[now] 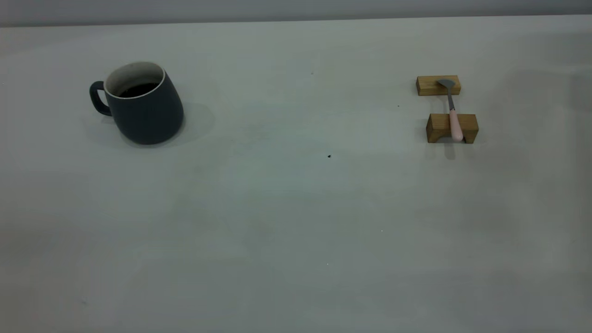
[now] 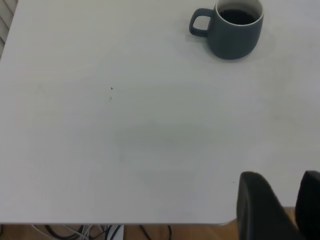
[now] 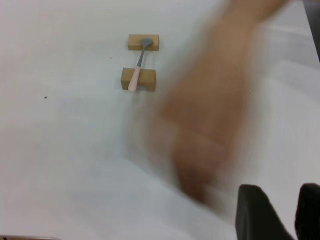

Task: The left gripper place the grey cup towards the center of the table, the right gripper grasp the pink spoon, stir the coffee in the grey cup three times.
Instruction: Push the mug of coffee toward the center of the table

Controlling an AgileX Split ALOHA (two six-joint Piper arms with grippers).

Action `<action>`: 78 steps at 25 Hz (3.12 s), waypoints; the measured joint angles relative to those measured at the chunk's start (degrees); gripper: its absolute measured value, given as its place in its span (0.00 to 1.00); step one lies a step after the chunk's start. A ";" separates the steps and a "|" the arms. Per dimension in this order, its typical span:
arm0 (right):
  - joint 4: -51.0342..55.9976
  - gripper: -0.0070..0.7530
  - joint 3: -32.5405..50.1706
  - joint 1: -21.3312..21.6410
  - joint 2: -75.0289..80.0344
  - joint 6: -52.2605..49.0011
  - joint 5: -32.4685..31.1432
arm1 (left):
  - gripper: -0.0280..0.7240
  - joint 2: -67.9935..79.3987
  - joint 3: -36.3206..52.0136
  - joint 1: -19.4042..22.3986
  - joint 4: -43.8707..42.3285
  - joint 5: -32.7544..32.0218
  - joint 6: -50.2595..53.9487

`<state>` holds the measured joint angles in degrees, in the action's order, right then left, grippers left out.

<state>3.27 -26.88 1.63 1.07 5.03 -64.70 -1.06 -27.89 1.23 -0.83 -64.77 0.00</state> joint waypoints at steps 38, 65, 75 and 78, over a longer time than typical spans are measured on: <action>0.00 0.32 0.00 0.00 0.00 0.00 0.00 | 0.50 17.54 -1.65 0.00 0.18 8.10 0.32; 0.05 0.32 0.00 0.00 0.00 0.00 0.00 | 0.88 126.44 -63.02 -5.13 -10.78 15.24 -41.66; 0.05 0.32 0.00 0.00 0.00 0.00 0.00 | 0.83 136.08 -73.63 -5.30 -4.04 13.55 -72.64; 0.05 0.32 0.00 0.00 0.00 0.00 0.00 | 0.82 137.84 -73.63 -5.30 -3.64 14.98 -78.70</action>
<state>3.32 -26.88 1.63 1.07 5.03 -64.70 136.78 -101.51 -4.07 -4.46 -49.79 -78.70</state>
